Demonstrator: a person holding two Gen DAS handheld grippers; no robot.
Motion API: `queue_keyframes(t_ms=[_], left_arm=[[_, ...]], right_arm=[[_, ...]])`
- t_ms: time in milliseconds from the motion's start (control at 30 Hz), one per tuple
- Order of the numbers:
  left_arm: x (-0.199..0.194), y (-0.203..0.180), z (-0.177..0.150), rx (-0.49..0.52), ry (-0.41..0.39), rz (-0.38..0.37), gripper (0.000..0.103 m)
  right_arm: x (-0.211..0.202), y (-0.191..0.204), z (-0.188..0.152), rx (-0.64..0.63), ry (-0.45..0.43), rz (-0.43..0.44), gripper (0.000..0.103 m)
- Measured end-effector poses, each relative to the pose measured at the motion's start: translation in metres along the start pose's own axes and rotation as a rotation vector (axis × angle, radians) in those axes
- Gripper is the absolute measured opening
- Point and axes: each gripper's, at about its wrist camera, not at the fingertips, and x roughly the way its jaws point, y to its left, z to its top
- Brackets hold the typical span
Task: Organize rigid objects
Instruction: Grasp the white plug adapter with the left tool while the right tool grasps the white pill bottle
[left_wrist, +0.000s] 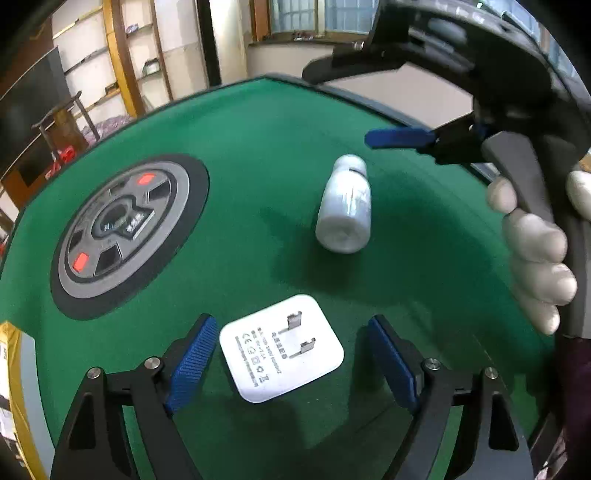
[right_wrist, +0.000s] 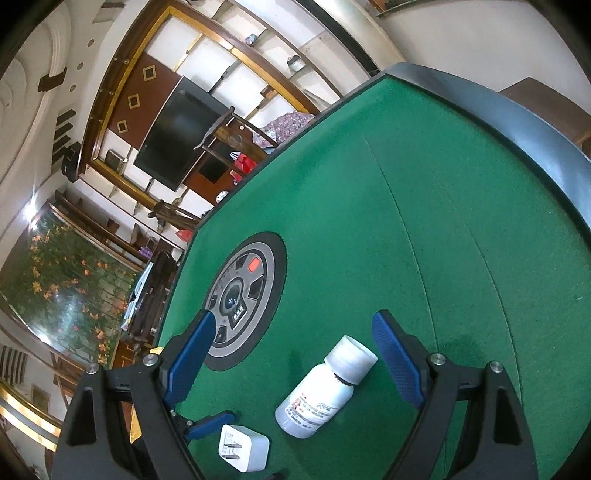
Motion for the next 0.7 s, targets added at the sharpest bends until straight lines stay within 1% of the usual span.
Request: queue_keyframes(t_ms=[33, 67, 167, 200, 267, 333, 433, 533, 600, 700], left_arm=[[-0.002, 0.001, -0.001, -0.024, -0.008, -0.020, 0.070], [-0.005, 0.004, -0.002, -0.039, -0.016, -0.001, 0.058], [-0.015, 0.019, -0.006, -0.138, -0.018, -0.040, 0.058], [-0.019, 0.022, -0.009, -0.160, -0.021, -0.039, 0.058], [-0.030, 0.027, -0.017, -0.185, -0.033, -0.024, 0.058], [-0.045, 0.030, -0.026, -0.203, -0.051, 0.007, 0.058], [-0.067, 0.033, -0.036, -0.208, -0.076, 0.062, 0.058], [-0.093, 0.039, -0.051, -0.223, -0.102, 0.099, 0.059], [-0.101, 0.047, -0.057, -0.242, -0.110, 0.113, 0.059], [-0.110, 0.059, -0.067, -0.271, -0.106, 0.118, 0.059]], right_arm=[[0.002, 0.001, 0.002, -0.001, 0.000, -0.003, 0.086], [0.003, 0.002, 0.004, -0.002, 0.002, -0.005, 0.086], [0.007, 0.000, 0.003, -0.001, 0.007, -0.024, 0.086], [0.008, -0.001, 0.003, 0.001, 0.010, -0.026, 0.086], [0.011, -0.002, 0.003, 0.000, 0.016, -0.036, 0.086], [0.012, -0.002, 0.002, -0.011, 0.017, -0.052, 0.086], [0.015, 0.000, -0.001, -0.041, 0.012, -0.108, 0.086], [0.019, 0.003, -0.006, -0.062, 0.018, -0.158, 0.086], [0.020, 0.005, -0.011, -0.060, 0.029, -0.166, 0.086], [0.019, 0.013, -0.022, -0.054, 0.045, -0.216, 0.086]])
